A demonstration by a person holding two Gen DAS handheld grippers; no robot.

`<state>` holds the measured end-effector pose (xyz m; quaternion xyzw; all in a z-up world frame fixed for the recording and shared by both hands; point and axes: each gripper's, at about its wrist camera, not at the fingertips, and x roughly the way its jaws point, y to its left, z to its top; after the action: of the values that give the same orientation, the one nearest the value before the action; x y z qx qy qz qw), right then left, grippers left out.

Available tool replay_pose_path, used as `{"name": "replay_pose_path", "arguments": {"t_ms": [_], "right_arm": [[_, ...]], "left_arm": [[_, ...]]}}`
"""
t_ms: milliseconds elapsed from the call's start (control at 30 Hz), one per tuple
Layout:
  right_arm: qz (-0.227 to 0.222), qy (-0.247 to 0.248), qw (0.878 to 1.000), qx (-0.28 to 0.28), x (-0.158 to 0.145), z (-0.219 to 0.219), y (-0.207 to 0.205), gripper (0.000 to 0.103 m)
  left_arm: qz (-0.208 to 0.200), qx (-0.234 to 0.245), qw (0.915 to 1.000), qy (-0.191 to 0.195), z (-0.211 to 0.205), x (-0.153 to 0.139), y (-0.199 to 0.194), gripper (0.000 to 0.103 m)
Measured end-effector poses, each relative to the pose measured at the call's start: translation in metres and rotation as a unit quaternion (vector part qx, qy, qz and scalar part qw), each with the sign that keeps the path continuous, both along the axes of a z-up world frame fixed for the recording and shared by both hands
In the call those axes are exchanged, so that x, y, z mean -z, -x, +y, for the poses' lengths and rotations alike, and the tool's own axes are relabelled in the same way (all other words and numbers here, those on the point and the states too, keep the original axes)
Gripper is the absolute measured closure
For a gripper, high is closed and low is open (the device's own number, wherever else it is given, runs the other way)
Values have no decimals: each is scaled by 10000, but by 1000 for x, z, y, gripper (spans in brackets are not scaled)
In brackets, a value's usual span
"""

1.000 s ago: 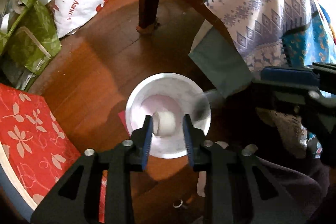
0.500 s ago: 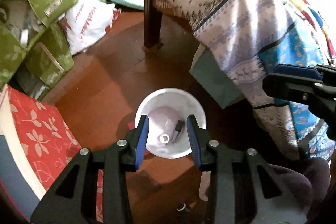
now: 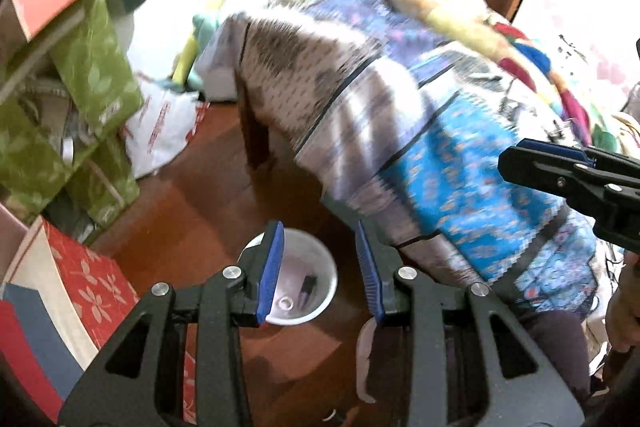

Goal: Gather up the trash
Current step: 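Open the left tool over the bin while the right tool releases the bottle, then move both open tools back over the bed items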

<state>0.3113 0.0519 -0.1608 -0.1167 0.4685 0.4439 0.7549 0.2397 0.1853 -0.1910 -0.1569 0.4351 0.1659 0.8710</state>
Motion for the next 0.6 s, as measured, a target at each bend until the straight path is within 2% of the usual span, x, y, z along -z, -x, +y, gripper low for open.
{"name": "replay_pose_path", "arguments": {"t_ms": [333, 600], "right_arm": [[-595, -514, 9944, 705, -56, -85, 2, 66], [-830, -728, 9838, 1411, -72, -160, -14, 66]], "left_arm": [[-627, 571, 9960, -281, -73, -68, -13, 66], [-837, 1161, 9890, -381, -135, -91, -48, 66]]}}
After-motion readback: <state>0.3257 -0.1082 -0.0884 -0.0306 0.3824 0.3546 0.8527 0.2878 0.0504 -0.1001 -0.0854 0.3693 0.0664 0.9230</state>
